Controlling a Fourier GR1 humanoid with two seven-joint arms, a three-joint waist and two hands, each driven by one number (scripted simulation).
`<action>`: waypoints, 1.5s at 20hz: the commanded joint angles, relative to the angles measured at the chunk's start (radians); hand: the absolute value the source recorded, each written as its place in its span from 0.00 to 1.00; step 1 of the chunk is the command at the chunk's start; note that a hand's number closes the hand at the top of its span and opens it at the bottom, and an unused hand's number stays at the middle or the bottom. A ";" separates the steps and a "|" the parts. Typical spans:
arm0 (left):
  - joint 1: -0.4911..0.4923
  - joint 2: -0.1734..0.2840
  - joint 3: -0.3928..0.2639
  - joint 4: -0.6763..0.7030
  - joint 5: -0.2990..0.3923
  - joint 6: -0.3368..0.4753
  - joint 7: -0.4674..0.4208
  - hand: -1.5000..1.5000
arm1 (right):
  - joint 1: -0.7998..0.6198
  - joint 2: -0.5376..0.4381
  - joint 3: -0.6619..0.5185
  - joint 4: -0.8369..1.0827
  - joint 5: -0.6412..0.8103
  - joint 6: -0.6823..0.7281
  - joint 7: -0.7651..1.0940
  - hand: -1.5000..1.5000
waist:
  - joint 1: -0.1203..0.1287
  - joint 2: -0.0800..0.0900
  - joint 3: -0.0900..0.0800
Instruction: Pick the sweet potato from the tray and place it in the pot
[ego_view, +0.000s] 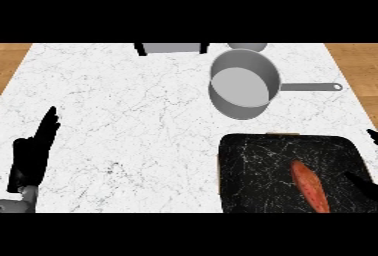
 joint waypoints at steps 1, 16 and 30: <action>0.086 0.026 0.025 -0.065 0.012 -0.010 0.001 0.50 | 0.245 -0.024 -0.114 -0.073 -0.060 0.022 -0.241 0.00 | 0.011 0.006 0.000; 0.026 -0.005 -0.006 -0.139 -0.063 -0.013 0.079 0.50 | 0.192 -0.378 -0.001 -0.436 0.064 0.301 0.459 0.00 | 0.080 0.024 -0.002; 0.073 -0.016 0.038 -0.144 -0.063 -0.073 0.071 0.50 | -0.174 -0.266 0.253 -0.510 0.020 0.649 1.008 0.00 | 0.072 0.021 -0.001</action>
